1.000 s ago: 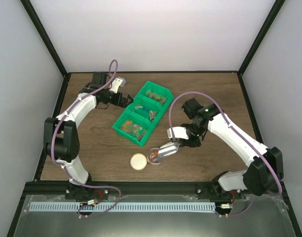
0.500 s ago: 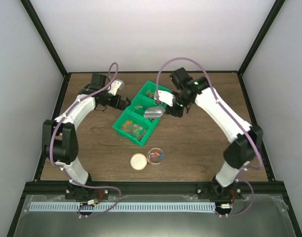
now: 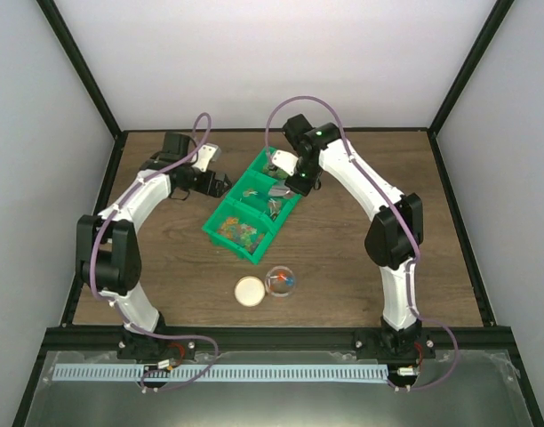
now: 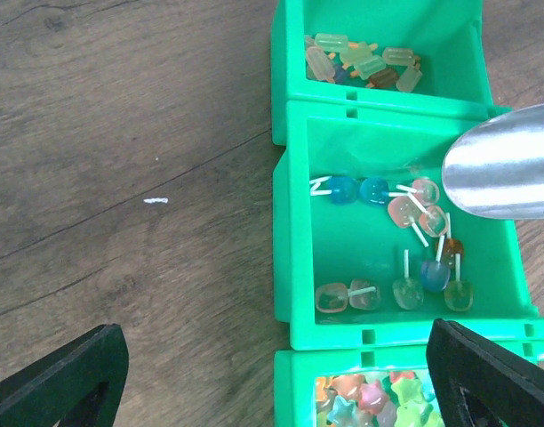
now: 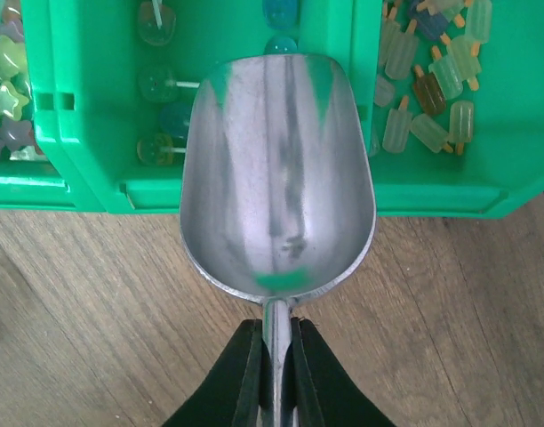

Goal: Pack the candies

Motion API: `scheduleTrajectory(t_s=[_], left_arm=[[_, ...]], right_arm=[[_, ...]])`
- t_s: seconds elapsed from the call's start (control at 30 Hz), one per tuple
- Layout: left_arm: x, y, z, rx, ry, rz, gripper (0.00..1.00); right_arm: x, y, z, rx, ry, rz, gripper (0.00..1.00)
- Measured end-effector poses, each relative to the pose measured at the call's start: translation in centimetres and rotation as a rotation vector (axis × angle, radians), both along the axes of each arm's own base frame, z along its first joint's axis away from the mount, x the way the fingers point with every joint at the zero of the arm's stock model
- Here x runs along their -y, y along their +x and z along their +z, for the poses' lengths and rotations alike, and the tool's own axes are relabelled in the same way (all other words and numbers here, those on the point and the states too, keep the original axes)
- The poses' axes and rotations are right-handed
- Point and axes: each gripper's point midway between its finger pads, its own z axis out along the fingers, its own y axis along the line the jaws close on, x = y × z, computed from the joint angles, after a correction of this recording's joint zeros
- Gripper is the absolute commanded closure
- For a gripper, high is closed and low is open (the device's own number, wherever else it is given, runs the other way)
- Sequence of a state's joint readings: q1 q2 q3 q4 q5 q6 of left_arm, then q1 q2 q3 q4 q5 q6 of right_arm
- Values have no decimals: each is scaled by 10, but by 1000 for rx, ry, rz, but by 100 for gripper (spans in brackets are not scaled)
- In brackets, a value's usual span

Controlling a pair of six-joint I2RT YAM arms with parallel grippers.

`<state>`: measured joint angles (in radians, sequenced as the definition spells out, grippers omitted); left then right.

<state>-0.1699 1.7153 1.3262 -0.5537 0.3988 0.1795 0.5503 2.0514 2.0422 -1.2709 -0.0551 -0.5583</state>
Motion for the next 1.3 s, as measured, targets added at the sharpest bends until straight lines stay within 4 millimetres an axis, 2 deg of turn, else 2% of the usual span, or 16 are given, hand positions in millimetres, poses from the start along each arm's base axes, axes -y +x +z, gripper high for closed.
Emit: scheduleTrajectory(t_s=[0.1,0.27,0.43,0.7,0.93,1.3], left_arm=[[1,2,-8,-16,-6,1,14],[3,4,-35,-82,-6,8,18],[10,4,-48,-108,-10,-1,21],[29,0,-53,-114,-24,-29,38],[34,-6,-59,-129,-32,-35,53],[39,-7,-60,-134,-52,-43,62]], right_arm=[[2,-2,-1,-3,-19,-4,99],[3,-3,-5,1,-52,2,99],[-1,-7,-19,-12,-99,21,99],[-8,-18,-41,-38,-168,58,99],[-15,-4,-53,-8,-180,52,99],[-33,16,-61,5,-144,44,99]])
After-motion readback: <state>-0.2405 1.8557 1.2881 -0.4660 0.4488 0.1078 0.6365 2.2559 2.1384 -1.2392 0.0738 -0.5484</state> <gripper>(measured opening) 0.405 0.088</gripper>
